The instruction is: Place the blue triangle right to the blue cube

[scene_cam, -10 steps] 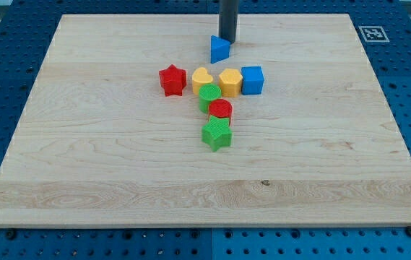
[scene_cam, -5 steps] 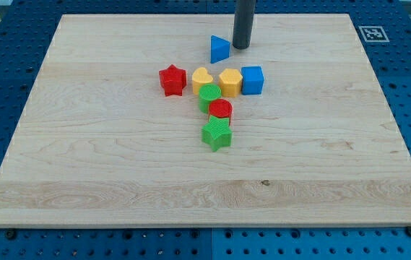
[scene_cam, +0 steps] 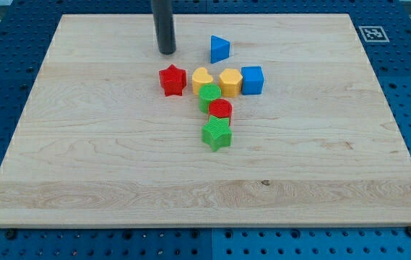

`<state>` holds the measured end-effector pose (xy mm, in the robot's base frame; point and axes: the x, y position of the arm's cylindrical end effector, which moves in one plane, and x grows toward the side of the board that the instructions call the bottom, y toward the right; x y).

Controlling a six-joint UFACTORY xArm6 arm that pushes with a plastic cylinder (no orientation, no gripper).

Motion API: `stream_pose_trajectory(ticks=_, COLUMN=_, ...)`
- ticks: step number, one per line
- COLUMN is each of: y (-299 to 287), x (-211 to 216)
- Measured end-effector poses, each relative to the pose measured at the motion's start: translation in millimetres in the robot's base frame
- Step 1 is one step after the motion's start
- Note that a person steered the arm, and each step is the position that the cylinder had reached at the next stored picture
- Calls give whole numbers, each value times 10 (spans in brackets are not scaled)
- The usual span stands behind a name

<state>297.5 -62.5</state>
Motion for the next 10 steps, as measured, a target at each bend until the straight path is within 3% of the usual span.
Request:
stream_pose_trajectory(ticks=3, y=647, x=-32)
stream_pose_trajectory(ticks=5, y=1042, x=-282)
stream_pose_trajectory(ticks=6, y=1099, x=-219)
stream_pose_trajectory(ticks=8, y=377, x=107)
stream_pose_trajectory(ticks=10, y=930, x=114)
